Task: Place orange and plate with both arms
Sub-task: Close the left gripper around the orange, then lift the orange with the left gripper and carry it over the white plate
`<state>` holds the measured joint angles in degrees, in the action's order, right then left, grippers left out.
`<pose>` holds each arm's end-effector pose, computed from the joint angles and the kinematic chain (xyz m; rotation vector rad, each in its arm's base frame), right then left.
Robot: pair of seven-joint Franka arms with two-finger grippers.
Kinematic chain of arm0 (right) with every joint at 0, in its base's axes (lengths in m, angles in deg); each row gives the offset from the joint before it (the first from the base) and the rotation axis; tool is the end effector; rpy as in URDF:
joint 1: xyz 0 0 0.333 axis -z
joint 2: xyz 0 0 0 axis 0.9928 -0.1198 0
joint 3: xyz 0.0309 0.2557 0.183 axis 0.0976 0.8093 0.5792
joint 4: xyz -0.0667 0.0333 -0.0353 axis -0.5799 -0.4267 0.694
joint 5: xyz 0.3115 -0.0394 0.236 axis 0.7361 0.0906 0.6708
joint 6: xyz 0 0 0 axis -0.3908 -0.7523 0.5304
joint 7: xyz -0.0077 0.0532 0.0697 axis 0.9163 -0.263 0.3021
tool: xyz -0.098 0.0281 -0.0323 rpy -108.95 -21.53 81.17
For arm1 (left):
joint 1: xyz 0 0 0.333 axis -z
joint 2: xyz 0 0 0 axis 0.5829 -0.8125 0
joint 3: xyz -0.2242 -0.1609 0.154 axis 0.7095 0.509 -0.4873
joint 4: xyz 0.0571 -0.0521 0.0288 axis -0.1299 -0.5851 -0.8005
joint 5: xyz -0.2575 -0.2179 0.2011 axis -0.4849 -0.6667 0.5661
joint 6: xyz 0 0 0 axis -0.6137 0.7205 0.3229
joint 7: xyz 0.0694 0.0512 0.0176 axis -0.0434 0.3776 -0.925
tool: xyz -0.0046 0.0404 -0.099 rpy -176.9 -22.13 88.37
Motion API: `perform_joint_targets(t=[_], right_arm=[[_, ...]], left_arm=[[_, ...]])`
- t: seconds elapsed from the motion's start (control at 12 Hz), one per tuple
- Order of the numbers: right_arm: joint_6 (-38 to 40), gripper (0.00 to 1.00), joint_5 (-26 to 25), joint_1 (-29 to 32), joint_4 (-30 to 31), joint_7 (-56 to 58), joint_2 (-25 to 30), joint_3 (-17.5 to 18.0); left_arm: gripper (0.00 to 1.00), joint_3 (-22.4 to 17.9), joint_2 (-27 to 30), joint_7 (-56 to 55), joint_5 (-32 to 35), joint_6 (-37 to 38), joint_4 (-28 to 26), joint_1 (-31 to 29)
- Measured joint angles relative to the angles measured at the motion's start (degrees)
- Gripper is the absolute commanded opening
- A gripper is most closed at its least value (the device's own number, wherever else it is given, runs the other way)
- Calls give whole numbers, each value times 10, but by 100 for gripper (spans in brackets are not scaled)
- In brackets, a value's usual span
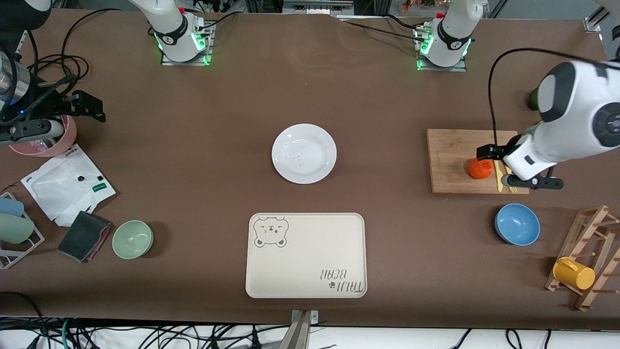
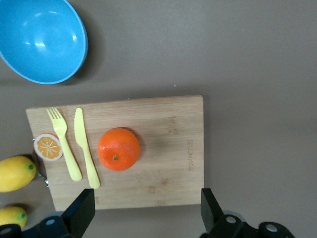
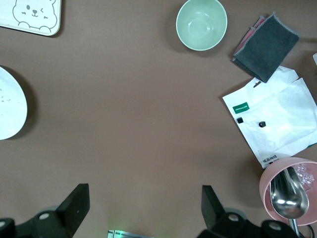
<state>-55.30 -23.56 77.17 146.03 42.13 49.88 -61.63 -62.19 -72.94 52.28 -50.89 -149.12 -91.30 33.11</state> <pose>0.5711 0.0281 0.5874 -3.1186 -0.3073 0.1718 0.5853 -0.0129 0.3830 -3.1033 0.1163 0.3182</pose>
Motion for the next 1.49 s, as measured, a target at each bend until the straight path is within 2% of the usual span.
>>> perform_joint_targets(t=[0.33, 0.5, 0.66, 0.91, 1.0, 1.08, 1.16, 1.25, 1.49], right_arm=[[0, 100, 0, 0, 0, 0, 0, 0], [0, 100, 0, 0, 0, 0, 0, 0], [0, 100, 0, 0, 0, 0, 0, 0], [0, 100, 0, 0, 0, 0, -1, 0], [0, 100, 0, 0, 0, 0, -1, 0], [0, 100, 0, 0, 0, 0, -1, 0], [0, 100, 0, 0, 0, 0, -1, 0], [0, 100, 0, 0, 0, 0, -1, 0], [0, 100, 0, 0, 0, 0, -1, 0]], left_arm=[[96, -1, -3, 12, 61, -208, -150, -15], [96, -2, -6, 12, 84, -276, -202, -30], [96, -2, -17, 22, 92, -304, -224, -48], [96, -2, -36, 23, 125, -339, -228, -55], [93, -2, -46, 23, 125, -350, -228, -59], [82, -2, -58, 23, 126, -362, -229, -65], [51, -2, -69, 24, 126, -373, -229, -71], [34, -2, -78, 24, 126, -380, -229, -75], [33, 2, -80, 24, 126, -378, -228, -76]])
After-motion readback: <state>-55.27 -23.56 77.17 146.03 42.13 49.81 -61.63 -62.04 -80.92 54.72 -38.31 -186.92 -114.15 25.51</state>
